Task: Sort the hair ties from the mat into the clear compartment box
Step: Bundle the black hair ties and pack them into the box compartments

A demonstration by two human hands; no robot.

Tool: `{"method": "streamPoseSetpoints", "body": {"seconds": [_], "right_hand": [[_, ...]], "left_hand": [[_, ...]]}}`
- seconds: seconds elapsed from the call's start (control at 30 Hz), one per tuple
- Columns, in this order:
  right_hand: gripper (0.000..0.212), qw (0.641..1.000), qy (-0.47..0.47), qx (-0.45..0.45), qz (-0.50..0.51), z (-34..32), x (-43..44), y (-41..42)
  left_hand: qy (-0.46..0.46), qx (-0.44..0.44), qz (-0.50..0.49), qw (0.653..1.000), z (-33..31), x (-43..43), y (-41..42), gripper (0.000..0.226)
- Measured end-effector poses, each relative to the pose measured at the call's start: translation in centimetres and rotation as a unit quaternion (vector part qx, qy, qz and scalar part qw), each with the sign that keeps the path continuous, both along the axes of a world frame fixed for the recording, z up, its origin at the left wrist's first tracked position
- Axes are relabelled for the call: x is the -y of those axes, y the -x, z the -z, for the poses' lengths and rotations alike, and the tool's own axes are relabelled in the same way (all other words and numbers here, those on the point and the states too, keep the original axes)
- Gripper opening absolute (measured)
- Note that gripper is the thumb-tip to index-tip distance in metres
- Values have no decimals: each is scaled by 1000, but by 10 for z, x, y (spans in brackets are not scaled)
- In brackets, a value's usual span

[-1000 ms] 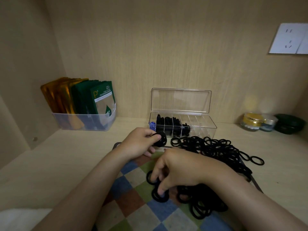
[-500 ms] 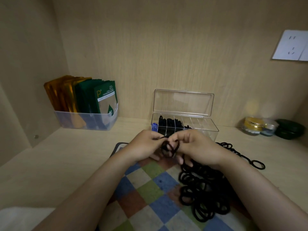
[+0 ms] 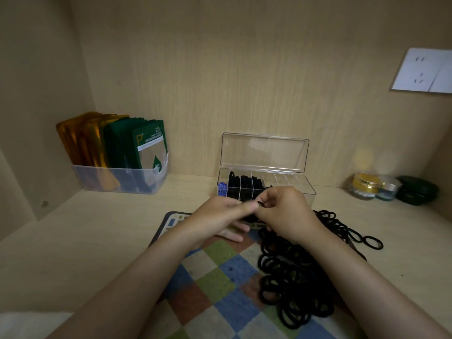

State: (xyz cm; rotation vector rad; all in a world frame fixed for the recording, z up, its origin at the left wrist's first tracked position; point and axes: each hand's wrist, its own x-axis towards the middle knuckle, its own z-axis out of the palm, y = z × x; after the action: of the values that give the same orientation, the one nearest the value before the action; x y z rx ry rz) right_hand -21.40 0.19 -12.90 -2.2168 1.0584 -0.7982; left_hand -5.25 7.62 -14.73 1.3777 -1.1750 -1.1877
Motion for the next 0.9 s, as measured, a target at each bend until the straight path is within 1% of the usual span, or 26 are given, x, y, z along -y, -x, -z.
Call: {"method": "streamPoseSetpoints", "body": {"seconds": [0.07, 0.1, 0.17, 0.23, 0.3, 0.37, 0.4, 0.5, 0.6, 0.77, 0.8, 0.9], "right_hand": [[9, 1000, 19, -8, -6, 2, 3, -1], [9, 1000, 12, -3, -8, 3, 4, -2], [9, 999, -28, 25, -18, 3, 7, -1], [13, 995, -70, 57, -34, 0, 8, 3], [28, 986, -132, 89, -57, -4, 6, 8], [41, 969, -209, 98, -86, -6, 5, 13], [40, 962, -236, 93, -101, -7, 4, 15], [15, 952, -265, 98, -118, -8, 5, 20], [10, 941, -294, 130, -100, -9, 8, 24], [16, 910, -364, 165, -106, -16, 14, 35], [18, 904, -378, 173, -105, -18, 17, 37], [35, 894, -394, 200, -79, -22, 26, 40]], "left_hand": [[26, 33, -11, 999, 3, 0, 2, 38], [33, 28, -23, 999, 3, 1, 2, 29], [37, 13, -37, 999, 4, 1, 1, 23], [35, 15, -29, 999, 2, 1, 1, 23], [37, 17, -10, 999, 1, -1, 1, 24], [39, 18, 7, 999, -1, -3, 2, 24], [39, 20, 13, 999, -1, -3, 2, 24], [39, 17, -15, 999, -4, -3, 6, 23], [39, -11, -63, 997, -7, 0, 12, 29], [51, -28, -55, 997, -15, 14, 17, 27], [51, -23, -50, 997, -19, 18, 18, 25], [48, 26, -26, 998, -31, 33, 21, 22]]}}
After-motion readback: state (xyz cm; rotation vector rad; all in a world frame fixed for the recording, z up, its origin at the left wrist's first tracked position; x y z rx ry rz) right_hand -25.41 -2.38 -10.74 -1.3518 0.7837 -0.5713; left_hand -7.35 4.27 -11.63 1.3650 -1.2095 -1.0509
